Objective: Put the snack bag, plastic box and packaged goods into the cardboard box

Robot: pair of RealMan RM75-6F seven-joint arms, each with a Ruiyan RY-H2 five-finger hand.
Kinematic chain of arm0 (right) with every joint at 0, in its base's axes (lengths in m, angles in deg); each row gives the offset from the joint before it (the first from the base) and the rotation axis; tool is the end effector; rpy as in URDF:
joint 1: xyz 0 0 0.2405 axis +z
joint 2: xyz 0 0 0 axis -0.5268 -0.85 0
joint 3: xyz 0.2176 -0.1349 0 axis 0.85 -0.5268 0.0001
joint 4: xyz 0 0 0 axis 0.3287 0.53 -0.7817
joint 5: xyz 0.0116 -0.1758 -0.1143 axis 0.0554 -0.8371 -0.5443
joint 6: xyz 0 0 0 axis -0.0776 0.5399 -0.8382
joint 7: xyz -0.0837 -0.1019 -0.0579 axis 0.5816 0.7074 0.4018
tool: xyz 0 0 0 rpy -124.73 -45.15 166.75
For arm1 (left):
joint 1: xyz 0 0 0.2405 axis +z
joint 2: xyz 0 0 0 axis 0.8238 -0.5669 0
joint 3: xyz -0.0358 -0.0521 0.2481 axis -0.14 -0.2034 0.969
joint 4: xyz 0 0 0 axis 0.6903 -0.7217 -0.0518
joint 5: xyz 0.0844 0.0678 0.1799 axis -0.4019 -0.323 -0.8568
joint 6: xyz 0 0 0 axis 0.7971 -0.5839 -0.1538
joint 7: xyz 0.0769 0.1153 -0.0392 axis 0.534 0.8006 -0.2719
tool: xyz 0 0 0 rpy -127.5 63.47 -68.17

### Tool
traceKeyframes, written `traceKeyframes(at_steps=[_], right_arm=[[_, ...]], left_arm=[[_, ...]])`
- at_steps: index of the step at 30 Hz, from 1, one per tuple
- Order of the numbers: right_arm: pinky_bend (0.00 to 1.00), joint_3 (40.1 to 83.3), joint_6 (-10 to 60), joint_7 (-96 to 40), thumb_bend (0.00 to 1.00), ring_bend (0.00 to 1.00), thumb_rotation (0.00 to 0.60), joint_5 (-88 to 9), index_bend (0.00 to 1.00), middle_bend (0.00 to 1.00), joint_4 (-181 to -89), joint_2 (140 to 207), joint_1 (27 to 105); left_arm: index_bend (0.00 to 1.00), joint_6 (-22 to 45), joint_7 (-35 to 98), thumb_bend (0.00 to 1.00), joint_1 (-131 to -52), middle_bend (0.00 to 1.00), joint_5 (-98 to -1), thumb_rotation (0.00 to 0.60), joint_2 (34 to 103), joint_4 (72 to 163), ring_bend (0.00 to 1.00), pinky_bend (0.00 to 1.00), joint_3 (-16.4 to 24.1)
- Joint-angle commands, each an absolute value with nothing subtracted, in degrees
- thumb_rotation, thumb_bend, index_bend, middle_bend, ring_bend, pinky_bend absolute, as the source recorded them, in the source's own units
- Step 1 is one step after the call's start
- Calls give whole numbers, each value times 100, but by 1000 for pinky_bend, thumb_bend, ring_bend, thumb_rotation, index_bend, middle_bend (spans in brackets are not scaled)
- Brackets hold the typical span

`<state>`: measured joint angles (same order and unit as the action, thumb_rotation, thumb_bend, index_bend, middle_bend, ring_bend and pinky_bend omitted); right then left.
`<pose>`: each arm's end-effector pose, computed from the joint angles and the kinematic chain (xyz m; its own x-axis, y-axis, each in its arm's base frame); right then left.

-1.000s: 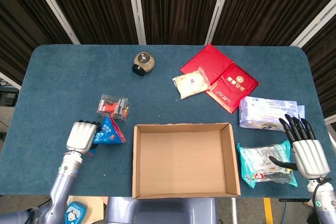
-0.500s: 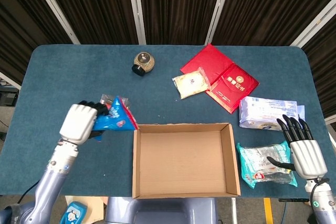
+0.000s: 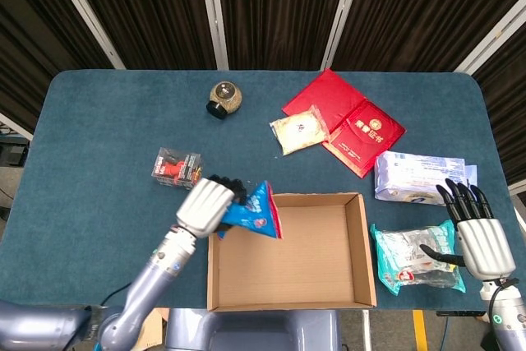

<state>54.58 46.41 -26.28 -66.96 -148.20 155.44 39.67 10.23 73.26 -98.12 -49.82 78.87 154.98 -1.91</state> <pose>-0.3048 -0.1993 0.1562 0.4669 0.0372 0.8835 -0.8743 -0.1302 0.4676 -0.0331 0.2730 -0.0094 0.3601 0.1848 0.9144 0.8282 -0.5146 -0.2222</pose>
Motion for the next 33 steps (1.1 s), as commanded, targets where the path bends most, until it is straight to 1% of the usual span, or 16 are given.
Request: traceKeyframes(at_steps=[1, 2, 5, 10, 15, 19, 23, 28, 33], right_arm=[[34, 5452, 4644, -2632, 12, 0, 600, -6707, 0, 0, -14818, 15545, 3968], [33, 5448, 4645, -2634, 13, 0, 600, -6714, 0, 0, -14814, 15544, 3967], [33, 5441, 4645, -2634, 14, 0, 600, -6725, 0, 0, -14809, 15542, 3967], [34, 5433, 4647, -2598, 13, 0, 600, -6739, 0, 0, -14817, 15548, 3967], [34, 5429, 4643, -2583, 13, 0, 600, -6734, 0, 0, -14823, 15548, 3963], [33, 5429, 4628, -2581, 13, 0, 600, -6724, 0, 0, -14828, 15546, 3968], [33, 5424, 4616, -2577, 13, 0, 600, -6723, 0, 0, -14847, 15542, 3971], [33, 5414, 4574, -2561, 13, 0, 600, -6705, 0, 0, -14872, 15535, 3976], [28, 5412, 4511, -2584, 13, 0, 600, -6653, 0, 0, -14923, 15510, 3985]], left_arm=[[139, 1137, 7332, 40, -9972, 0, -4782, 600, 8078, 15422, 0, 20, -130], [84, 1131, 7339, 16, -9988, 0, -4760, 600, 8077, 15444, 0, 2, -129], [12, 1020, 7339, 0, -9974, 0, -4799, 600, 7980, 15485, 0, 0, -123], [9, 923, 7198, 0, -9897, 0, -4696, 600, 7625, 15600, 0, 0, -185], [6, 872, 7144, 0, -9807, 0, -4559, 600, 7092, 15546, 0, 0, -208], [4, 939, 7321, 0, -9786, 0, -4177, 600, 6607, 15367, 0, 0, -190], [0, 1164, 7487, 0, -9848, 0, -3664, 600, 6231, 15114, 0, 0, -139], [0, 1465, 7430, 0, -9939, 0, -3163, 600, 6124, 14555, 0, 0, -80], [0, 1923, 7324, 0, -10133, 0, -2729, 600, 6319, 13790, 0, 0, -5]])
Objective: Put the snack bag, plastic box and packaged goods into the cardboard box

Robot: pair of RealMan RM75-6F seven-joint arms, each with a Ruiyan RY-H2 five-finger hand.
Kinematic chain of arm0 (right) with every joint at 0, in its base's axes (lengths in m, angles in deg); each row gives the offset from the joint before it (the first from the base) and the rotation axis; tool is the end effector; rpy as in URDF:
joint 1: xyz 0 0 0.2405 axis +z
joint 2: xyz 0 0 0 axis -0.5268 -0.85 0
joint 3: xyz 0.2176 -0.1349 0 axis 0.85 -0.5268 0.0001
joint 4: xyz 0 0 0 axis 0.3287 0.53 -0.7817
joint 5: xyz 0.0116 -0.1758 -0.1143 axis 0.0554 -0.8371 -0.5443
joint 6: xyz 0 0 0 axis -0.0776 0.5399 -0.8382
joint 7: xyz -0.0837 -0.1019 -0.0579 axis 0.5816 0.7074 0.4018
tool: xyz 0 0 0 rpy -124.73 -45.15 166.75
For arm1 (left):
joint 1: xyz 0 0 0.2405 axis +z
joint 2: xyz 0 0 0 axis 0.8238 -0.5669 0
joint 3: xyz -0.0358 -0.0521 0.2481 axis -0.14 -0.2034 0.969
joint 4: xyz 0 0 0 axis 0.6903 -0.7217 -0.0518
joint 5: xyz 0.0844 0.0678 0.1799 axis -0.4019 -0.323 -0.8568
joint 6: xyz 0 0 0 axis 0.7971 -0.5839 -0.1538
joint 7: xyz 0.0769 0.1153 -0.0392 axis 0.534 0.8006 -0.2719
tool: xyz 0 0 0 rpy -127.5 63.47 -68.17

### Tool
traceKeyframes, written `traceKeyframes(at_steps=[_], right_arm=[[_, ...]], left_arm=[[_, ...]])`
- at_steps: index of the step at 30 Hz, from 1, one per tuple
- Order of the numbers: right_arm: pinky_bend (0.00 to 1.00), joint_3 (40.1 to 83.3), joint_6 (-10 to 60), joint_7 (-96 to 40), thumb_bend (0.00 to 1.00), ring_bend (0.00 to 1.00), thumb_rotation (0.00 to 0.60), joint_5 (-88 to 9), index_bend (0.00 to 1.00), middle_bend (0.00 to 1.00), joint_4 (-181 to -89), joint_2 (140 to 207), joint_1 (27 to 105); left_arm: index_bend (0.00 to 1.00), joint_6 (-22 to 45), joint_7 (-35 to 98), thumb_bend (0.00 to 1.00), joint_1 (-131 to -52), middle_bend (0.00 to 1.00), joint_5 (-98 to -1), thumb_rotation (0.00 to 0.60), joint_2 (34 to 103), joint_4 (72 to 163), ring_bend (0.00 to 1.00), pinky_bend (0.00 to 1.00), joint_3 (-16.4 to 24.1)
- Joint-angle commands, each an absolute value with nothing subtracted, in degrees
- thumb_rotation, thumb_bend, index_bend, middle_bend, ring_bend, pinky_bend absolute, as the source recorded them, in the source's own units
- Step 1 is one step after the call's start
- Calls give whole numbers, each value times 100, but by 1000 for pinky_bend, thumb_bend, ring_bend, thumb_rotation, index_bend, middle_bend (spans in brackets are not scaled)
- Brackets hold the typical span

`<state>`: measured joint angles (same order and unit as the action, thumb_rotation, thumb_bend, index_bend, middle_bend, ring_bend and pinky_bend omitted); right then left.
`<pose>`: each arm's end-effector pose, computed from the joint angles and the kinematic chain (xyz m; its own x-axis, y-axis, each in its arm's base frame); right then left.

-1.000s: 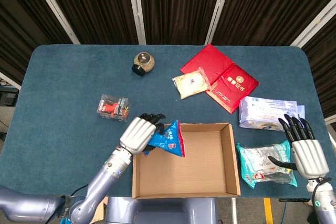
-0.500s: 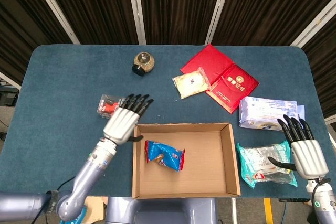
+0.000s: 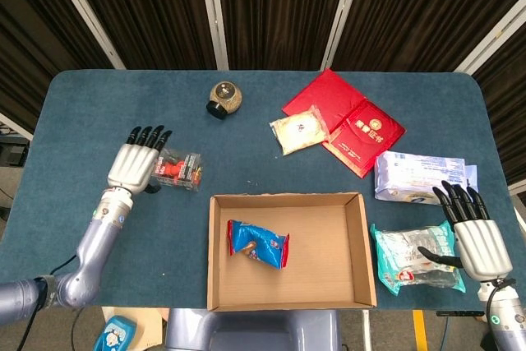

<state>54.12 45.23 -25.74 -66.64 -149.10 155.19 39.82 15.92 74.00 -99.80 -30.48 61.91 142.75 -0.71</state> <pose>-0.3044 -0.1982 0.1527 0.4684 0.0098 0.8835 -0.8755 -0.1291 0.4656 -0.1581 0.3589 0.0562 0.6180 0.2177 0.7555 0.7861 -0.1902 -0.5882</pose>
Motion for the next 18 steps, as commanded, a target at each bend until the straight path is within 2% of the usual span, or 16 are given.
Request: traceKeyframes(at_steps=[1, 9, 18], right_arm=[[27, 5412, 4507, -2588, 14, 0, 600, -6648, 0, 0, -14926, 15507, 3985], [19, 5407, 4403, -2648, 13, 0, 600, -6573, 0, 0, -14988, 15462, 4002], [14, 5398, 4312, -2699, 14, 0, 600, -6517, 0, 0, -15036, 15423, 4018]], left_arm=[[0, 1962, 7314, 0, -10147, 0, -2695, 600, 6345, 13730, 0, 0, 2], [0, 2737, 7178, 0, -10530, 0, -2235, 600, 6959, 12500, 0, 0, 89], [20, 3175, 6936, 0, -10822, 0, -2179, 600, 7421, 11773, 0, 0, 169]])
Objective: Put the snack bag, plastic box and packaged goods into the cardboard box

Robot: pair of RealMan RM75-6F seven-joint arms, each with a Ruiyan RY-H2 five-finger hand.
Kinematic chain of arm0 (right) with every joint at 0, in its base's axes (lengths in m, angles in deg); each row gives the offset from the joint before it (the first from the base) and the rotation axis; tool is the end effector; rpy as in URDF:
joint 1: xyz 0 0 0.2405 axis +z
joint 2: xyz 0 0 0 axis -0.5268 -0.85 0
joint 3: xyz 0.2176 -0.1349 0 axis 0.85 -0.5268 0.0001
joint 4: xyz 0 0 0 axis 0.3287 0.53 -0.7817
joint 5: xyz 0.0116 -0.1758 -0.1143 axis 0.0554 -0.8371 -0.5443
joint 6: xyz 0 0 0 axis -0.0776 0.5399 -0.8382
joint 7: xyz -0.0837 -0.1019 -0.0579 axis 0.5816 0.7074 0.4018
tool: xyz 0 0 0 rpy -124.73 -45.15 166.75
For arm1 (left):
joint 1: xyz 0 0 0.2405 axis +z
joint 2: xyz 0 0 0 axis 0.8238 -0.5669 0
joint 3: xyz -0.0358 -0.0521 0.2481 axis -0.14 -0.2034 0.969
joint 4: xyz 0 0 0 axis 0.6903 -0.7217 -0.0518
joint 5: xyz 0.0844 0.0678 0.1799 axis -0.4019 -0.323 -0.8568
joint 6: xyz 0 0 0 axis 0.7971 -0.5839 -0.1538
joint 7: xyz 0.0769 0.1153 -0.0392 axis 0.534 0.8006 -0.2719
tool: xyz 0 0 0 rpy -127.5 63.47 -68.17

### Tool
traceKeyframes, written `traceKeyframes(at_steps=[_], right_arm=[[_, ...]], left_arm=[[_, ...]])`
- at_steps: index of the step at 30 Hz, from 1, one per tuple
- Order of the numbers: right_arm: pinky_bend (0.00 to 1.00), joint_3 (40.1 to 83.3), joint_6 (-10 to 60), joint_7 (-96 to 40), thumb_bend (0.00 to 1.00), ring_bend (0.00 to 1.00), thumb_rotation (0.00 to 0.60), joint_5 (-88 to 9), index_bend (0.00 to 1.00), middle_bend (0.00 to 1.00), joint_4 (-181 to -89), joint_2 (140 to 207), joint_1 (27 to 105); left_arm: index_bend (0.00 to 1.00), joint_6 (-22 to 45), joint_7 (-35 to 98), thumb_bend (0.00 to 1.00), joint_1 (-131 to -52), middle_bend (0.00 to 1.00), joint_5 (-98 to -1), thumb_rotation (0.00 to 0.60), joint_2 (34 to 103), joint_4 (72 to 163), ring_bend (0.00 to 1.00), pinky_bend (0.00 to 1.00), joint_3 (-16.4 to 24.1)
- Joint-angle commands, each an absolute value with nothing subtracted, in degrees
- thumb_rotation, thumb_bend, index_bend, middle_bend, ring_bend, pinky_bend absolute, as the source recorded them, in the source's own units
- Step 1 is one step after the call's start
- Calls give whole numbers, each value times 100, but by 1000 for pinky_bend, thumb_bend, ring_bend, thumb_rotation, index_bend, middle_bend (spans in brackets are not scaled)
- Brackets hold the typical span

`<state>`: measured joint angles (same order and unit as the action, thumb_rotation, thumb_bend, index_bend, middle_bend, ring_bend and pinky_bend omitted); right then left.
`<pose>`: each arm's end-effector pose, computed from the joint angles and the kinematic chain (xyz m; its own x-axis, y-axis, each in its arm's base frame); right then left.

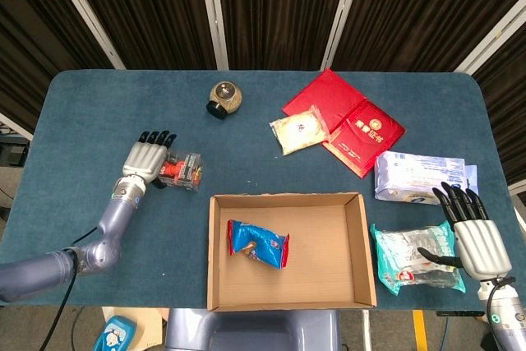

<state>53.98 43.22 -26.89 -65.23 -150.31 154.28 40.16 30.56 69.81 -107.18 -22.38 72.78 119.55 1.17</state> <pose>-0.3060 -0.1995 0.1525 0.4475 -0.0284 0.8939 -0.8900 -0.1116 0.4420 -0.1830 0.4076 0.0011 0.6068 0.3685 0.7043 0.7889 -0.1711 -0.5902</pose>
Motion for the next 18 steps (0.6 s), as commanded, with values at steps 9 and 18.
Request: traceKeyframes(at_steps=[9, 18], right_arm=[[14, 5374, 4286, -2743, 13, 0, 600, -6524, 0, 0, -15066, 15382, 4015], [14, 5380, 4301, -2738, 13, 0, 600, -6517, 0, 0, -15060, 15380, 4007]], left_arm=[[653, 2842, 6685, 488, -10894, 465, -2392, 600, 7832, 11516, 455, 405, 177], [725, 1810, 5622, 540, -10541, 527, -3891, 600, 7365, 12657, 510, 434, -151]])
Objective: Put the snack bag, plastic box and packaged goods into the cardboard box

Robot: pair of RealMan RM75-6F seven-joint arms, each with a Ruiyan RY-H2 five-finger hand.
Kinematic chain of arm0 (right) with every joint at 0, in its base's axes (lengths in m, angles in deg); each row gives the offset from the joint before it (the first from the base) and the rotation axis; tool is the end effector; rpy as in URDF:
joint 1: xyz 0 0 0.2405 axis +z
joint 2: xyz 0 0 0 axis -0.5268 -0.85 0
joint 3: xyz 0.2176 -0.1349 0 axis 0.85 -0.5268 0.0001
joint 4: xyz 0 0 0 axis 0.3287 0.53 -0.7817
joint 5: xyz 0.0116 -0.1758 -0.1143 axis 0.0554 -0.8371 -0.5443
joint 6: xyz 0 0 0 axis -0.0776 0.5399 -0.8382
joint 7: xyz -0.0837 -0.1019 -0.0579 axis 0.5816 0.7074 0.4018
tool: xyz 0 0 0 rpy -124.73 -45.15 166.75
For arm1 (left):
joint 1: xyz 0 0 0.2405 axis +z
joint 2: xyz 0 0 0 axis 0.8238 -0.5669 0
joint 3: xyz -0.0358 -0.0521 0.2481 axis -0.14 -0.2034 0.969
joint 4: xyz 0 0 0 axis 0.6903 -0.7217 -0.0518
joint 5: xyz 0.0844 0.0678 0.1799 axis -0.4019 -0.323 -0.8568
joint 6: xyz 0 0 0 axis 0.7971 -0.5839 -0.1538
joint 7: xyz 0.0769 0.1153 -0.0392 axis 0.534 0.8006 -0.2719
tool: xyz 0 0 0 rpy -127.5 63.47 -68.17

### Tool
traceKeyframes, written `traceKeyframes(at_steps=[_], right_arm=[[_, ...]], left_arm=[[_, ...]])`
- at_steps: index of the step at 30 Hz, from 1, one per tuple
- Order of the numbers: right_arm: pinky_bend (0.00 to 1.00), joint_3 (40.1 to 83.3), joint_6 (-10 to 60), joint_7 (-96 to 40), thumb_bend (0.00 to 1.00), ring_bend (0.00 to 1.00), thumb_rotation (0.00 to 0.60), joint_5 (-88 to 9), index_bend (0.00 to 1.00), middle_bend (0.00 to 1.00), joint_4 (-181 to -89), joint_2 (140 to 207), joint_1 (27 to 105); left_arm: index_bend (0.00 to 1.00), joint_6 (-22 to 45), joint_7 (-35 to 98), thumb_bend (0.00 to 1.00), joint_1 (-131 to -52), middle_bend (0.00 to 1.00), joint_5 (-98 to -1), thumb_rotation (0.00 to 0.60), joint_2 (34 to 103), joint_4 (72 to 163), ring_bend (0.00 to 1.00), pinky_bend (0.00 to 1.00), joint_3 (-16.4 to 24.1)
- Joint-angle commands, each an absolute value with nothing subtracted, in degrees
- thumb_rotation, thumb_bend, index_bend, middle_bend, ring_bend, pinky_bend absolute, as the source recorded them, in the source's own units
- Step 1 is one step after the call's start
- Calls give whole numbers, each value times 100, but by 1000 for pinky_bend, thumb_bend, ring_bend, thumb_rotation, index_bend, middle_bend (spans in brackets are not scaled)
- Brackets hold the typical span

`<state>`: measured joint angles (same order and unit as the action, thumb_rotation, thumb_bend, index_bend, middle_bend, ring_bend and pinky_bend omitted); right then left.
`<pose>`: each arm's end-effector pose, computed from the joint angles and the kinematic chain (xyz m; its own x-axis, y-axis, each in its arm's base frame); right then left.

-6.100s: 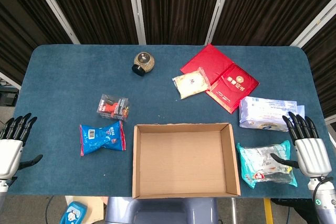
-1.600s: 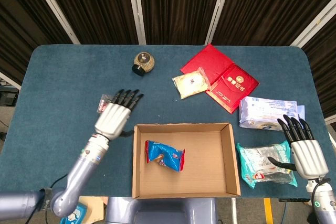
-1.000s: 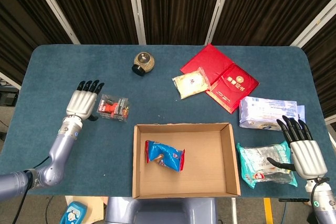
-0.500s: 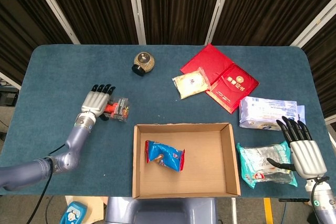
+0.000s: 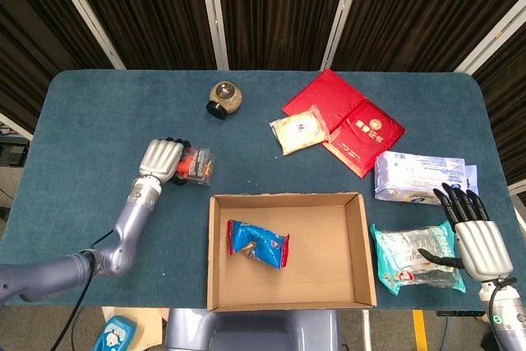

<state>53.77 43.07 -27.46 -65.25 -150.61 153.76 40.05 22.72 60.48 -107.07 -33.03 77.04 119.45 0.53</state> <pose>-0.3065 -0.1980 0.1541 0.4426 -0.0361 0.8960 -0.8929 -0.1099 0.4366 -0.1500 0.4023 -0.0107 0.5345 0.2366 0.8114 0.8428 -0.2210 -0.4908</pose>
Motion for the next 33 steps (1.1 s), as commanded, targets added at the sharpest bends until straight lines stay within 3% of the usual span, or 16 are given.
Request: traceKeyframes(at_steps=[1, 10, 18, 21, 25, 27, 29, 33], right_arm=[[14, 5381, 4299, -2732, 13, 0, 600, -6513, 0, 0, -15062, 15382, 4008], [14, 5405, 4314, -2678, 14, 0, 600, -6494, 0, 0, -15051, 15405, 4011], [14, 5403, 4366, -2677, 14, 0, 600, -6527, 0, 0, -15050, 15409, 3995], [14, 5402, 4377, -2695, 13, 0, 600, -6527, 0, 0, -15055, 15399, 3986], [14, 5405, 4404, -2706, 13, 0, 600, -6541, 0, 0, -15037, 15391, 3979], [14, 5404, 4411, -2706, 13, 0, 600, -6548, 0, 0, -15029, 15388, 3977], [14, 5403, 4414, -2703, 13, 0, 600, -6551, 0, 0, -15026, 15383, 3974], [14, 5407, 4409, -2696, 13, 0, 600, -6543, 0, 0, -15022, 15379, 3976]], left_arm=[[725, 1726, 5571, 539, -10514, 527, -4026, 600, 7246, 12880, 509, 434, -182], [723, 1286, 5828, 527, -10519, 521, -4828, 600, 6456, 14624, 508, 428, -354], [672, 1409, 6361, 493, -10624, 480, -4978, 600, 6554, 15786, 477, 425, 37], [574, 1426, 6554, 433, -10657, 365, -4970, 600, 6784, 15847, 413, 364, 221], [269, 1401, 6832, 188, -10704, 56, -4844, 600, 7124, 15778, 88, 119, 390], [181, 1360, 6964, 114, -10736, 4, -4698, 600, 7318, 15699, 13, 42, 410], [112, 1315, 7027, 62, -10754, 0, -4583, 600, 7449, 15642, 0, 1, 394], [75, 1188, 7066, 42, -10756, 0, -4454, 600, 7557, 15587, 0, 0, 312]])
